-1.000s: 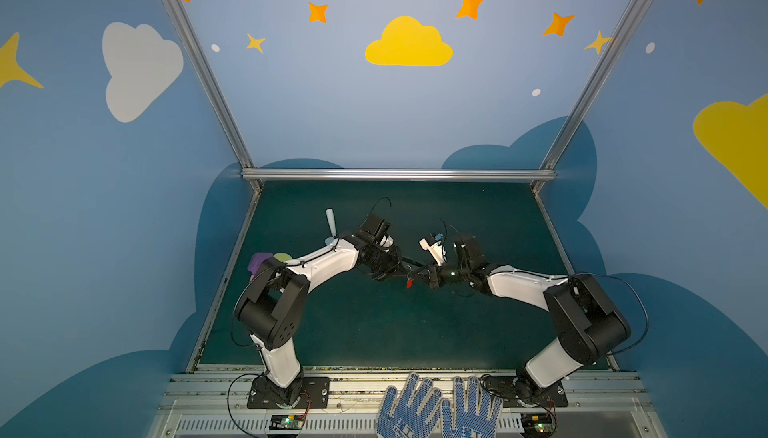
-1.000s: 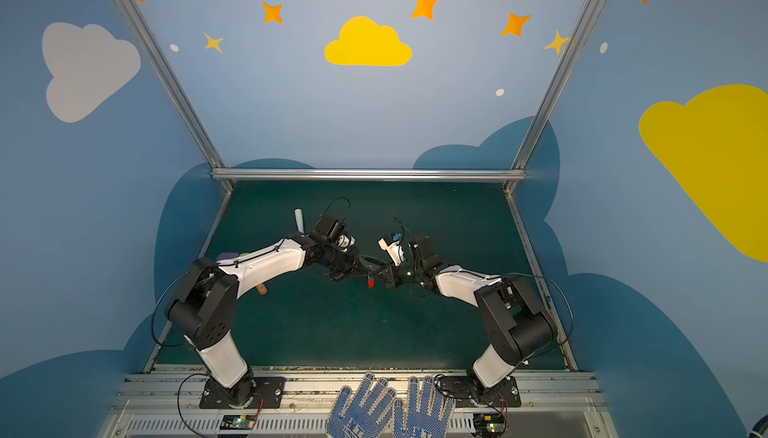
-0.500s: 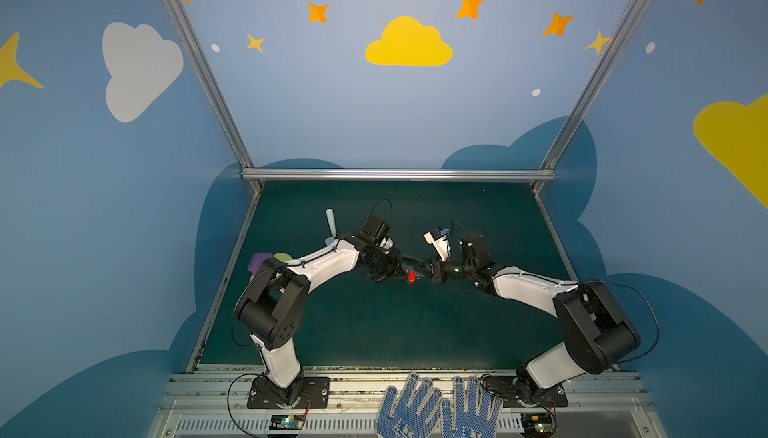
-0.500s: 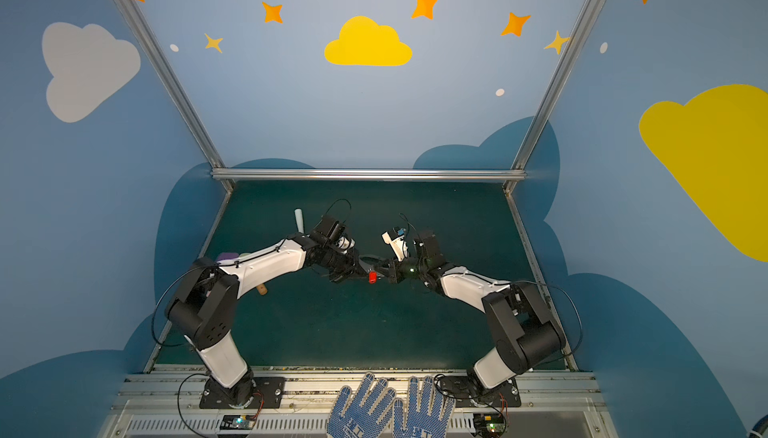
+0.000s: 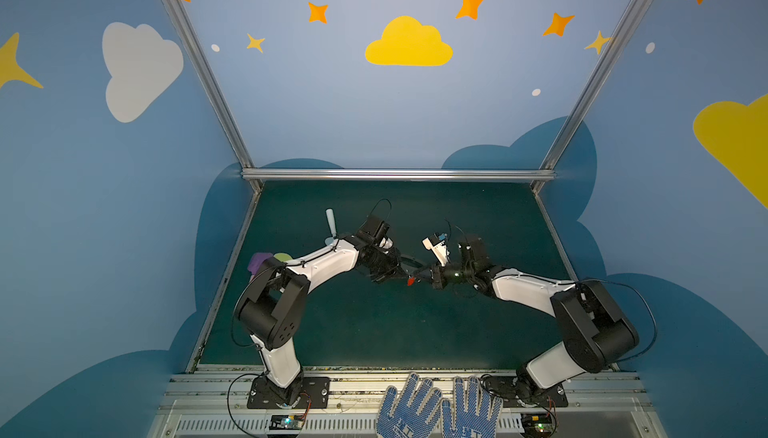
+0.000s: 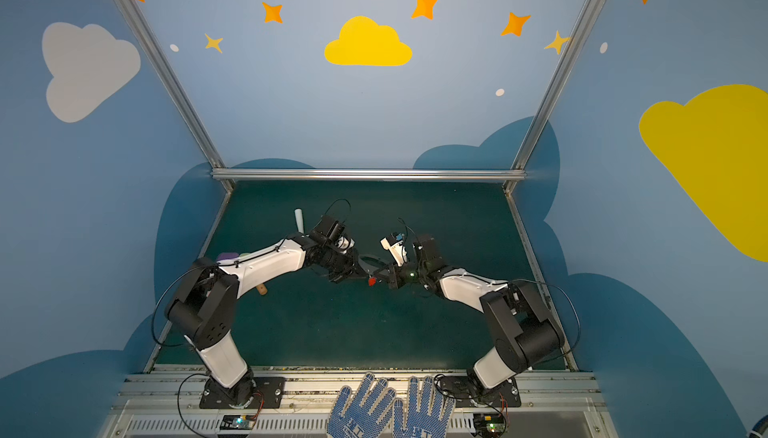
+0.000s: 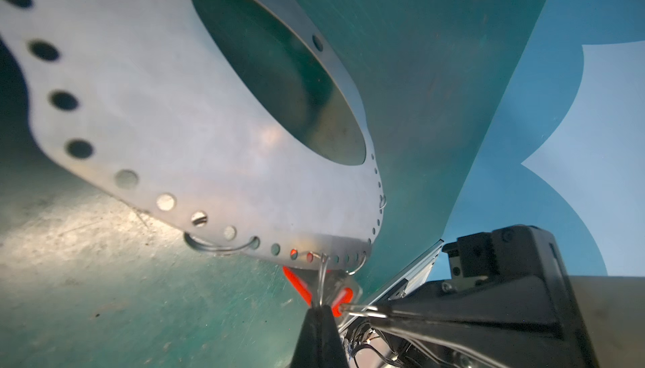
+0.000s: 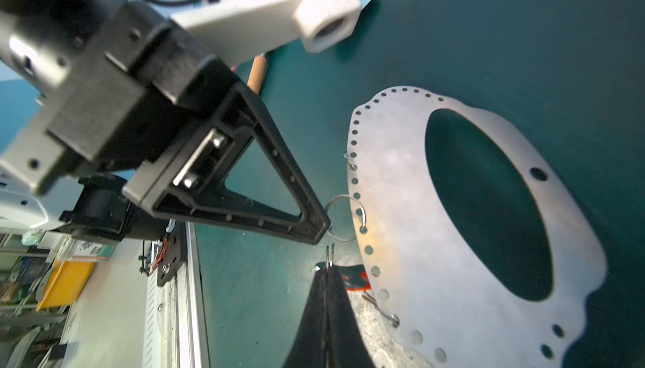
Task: Put the keys on the keyring
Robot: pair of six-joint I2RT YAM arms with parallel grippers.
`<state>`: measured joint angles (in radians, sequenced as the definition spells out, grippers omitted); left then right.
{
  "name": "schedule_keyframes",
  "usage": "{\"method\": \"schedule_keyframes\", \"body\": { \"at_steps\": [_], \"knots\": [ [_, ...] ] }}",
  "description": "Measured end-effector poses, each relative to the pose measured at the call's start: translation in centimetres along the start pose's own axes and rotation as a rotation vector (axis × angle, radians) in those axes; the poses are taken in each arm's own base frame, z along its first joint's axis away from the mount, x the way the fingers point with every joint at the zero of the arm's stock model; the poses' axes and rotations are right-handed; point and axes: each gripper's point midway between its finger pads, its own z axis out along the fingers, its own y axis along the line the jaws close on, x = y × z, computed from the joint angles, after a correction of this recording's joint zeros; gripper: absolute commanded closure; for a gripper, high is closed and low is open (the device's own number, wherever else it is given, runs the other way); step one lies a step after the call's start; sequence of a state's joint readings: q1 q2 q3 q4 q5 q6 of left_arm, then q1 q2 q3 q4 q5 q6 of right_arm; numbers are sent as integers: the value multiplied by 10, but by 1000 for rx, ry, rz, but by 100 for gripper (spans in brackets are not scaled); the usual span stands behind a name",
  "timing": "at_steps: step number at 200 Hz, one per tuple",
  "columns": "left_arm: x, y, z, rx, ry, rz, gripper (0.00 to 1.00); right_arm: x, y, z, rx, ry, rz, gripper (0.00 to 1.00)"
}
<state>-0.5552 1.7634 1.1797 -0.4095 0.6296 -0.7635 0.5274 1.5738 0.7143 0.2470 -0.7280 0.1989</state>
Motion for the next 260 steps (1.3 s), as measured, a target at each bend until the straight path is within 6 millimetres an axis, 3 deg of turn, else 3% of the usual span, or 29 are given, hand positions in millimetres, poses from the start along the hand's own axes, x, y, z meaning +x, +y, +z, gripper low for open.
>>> {"method": "schedule_keyframes", "body": {
  "at_steps": [29,72,119,143,165,188,221,260],
  "knots": [
    [4,-3,-5,7,38,25,96,14,-3,8,-36,64,31,100],
    [11,-15,-12,29,90,87,96,13,-1,15,-81,94,43,100],
    [20,1,-5,-15,148,81,96,18,0,16,-100,114,59,100],
    [18,8,-3,-41,127,71,69,20,-2,15,-79,111,60,100],
    [21,26,2,-78,108,28,65,27,-4,3,-24,95,78,100],
    [24,40,7,-136,86,-1,53,30,-5,-17,45,49,94,100],
    [26,36,16,-172,45,13,44,28,-2,-47,125,-27,100,100],
    [24,37,28,-181,-25,-58,38,12,9,-73,180,-128,58,100]
  ]
}}
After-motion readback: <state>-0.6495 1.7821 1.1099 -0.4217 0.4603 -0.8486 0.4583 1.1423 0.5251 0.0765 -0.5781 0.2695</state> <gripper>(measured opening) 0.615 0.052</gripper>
